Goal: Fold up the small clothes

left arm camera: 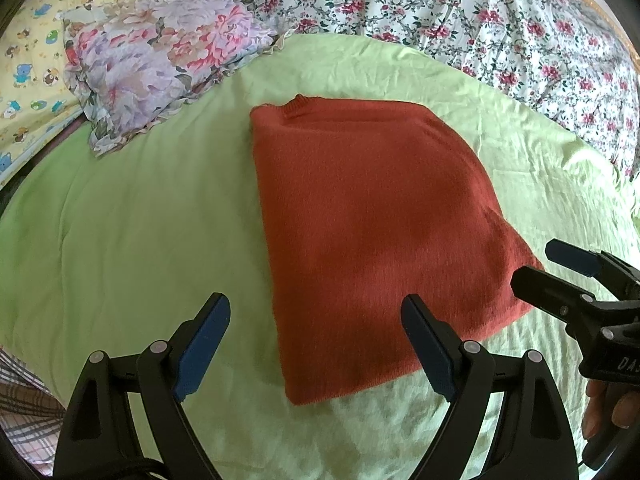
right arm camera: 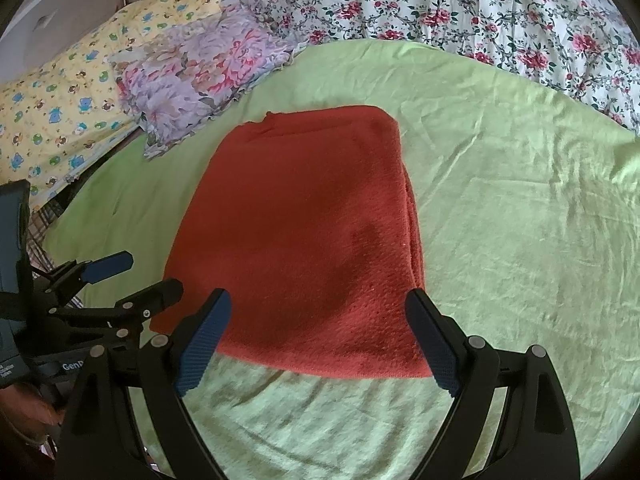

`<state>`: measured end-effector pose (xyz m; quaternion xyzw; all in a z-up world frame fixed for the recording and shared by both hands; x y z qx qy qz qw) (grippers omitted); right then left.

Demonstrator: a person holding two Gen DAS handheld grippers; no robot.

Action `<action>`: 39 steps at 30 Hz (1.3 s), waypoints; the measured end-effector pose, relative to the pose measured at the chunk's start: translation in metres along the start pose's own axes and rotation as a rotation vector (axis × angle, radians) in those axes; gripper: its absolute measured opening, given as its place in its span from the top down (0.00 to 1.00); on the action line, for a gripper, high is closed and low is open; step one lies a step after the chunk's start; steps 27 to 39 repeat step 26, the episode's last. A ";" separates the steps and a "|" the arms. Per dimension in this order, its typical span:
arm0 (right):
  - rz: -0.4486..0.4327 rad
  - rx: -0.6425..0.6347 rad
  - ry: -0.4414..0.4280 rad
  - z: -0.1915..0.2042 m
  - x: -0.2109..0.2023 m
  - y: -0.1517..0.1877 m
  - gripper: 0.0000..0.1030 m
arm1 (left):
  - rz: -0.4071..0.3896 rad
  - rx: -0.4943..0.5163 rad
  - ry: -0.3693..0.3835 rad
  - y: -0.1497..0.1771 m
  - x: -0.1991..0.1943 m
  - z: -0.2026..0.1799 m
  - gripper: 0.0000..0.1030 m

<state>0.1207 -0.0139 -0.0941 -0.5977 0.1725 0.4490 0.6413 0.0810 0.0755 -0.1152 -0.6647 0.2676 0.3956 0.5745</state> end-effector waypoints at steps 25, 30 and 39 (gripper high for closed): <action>0.000 0.007 0.008 -0.009 0.005 -0.010 0.14 | -0.002 -0.041 -0.020 -0.010 0.001 0.012 0.15; -0.002 0.008 0.008 -0.008 0.005 -0.010 0.14 | -0.003 -0.044 -0.020 -0.010 0.000 0.013 0.15; -0.002 0.008 0.008 -0.008 0.005 -0.010 0.14 | -0.003 -0.044 -0.020 -0.010 0.000 0.013 0.15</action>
Point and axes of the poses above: each gripper's, at about its wrist camera, not at the fingertips, and x roughly the way its jaws point, z to its left, y to its underside, the point moved 9 cm from there along x, roughly the way its jaws point, and after that the axes turned 1 degree about y, right-handed, at the moved point
